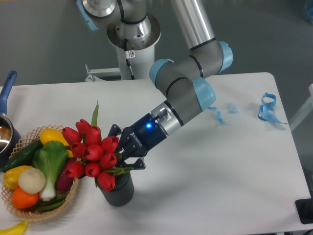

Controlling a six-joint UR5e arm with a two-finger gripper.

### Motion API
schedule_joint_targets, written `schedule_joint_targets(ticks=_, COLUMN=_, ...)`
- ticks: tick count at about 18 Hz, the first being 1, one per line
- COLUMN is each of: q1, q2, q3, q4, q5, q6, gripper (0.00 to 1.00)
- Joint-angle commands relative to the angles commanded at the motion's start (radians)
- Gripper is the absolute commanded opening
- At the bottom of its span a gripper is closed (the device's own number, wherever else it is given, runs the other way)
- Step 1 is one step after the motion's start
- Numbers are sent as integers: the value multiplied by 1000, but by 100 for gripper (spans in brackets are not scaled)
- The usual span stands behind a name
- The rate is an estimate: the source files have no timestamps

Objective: Insert the flowers into the vase
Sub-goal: 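Lower the tulip stems down into the grey vase, then open the gripper to release the tulip stems in the vase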

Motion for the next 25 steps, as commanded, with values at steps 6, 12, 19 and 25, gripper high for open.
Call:
schedule_joint_targets(ticks=6, q1=0, q2=-14, q3=-15, q4=0, q5=9, q6=6, gripper=35)
schedule_joint_targets(ticks=12, q1=9, q2=-12, q3=-37, q4=0, q5=9, q6=35, gripper=71)
schedule_joint_targets(ticks=19, q1=28, q2=-5, q3=-49, q4=0, q5=8, q6=35, gripper=100)
schedule_joint_targets(ticks=25, q1=48, q2=49, q3=-41, q4=0, q5=2, q6=32, gripper=100)
